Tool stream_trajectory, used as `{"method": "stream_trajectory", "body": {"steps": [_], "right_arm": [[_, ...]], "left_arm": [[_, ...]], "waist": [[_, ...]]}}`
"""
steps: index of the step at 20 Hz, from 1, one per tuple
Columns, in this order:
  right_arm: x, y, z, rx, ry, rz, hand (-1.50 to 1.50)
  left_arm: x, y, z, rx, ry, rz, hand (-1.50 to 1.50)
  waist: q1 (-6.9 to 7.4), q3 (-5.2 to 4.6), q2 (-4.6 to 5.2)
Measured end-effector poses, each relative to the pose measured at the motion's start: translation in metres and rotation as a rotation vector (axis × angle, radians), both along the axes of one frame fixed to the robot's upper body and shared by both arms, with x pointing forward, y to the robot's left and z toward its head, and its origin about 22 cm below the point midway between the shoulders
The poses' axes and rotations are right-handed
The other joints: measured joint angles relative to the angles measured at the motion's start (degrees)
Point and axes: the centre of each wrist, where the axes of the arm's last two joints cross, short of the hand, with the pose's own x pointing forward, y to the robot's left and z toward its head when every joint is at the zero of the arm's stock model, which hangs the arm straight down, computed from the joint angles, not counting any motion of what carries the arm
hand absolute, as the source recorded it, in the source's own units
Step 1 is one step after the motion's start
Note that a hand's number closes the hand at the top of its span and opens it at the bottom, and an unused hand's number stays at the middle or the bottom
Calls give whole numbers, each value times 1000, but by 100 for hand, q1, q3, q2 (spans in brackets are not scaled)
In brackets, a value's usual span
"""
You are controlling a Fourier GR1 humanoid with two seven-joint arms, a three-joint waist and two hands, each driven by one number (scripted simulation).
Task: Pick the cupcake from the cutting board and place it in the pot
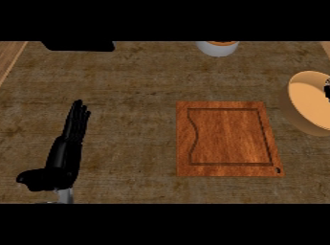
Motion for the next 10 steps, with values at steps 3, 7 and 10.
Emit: {"method": "stream_trajectory", "body": {"steps": [3, 7, 10], "right_arm": [[1, -12, -16, 12, 85, -65, -150], [4, -19, -28, 121, 113, -15, -150], [6, -21, -30, 274, 25, 21, -150]], "left_arm": [[5, -2, 4, -2, -2, -8, 0], [9, 4, 3, 3, -1, -4, 0], [8, 4, 2, 5, 2, 1, 0]], "waist": [[19, 2, 14], [29, 7, 20], [3, 13, 10]]}}
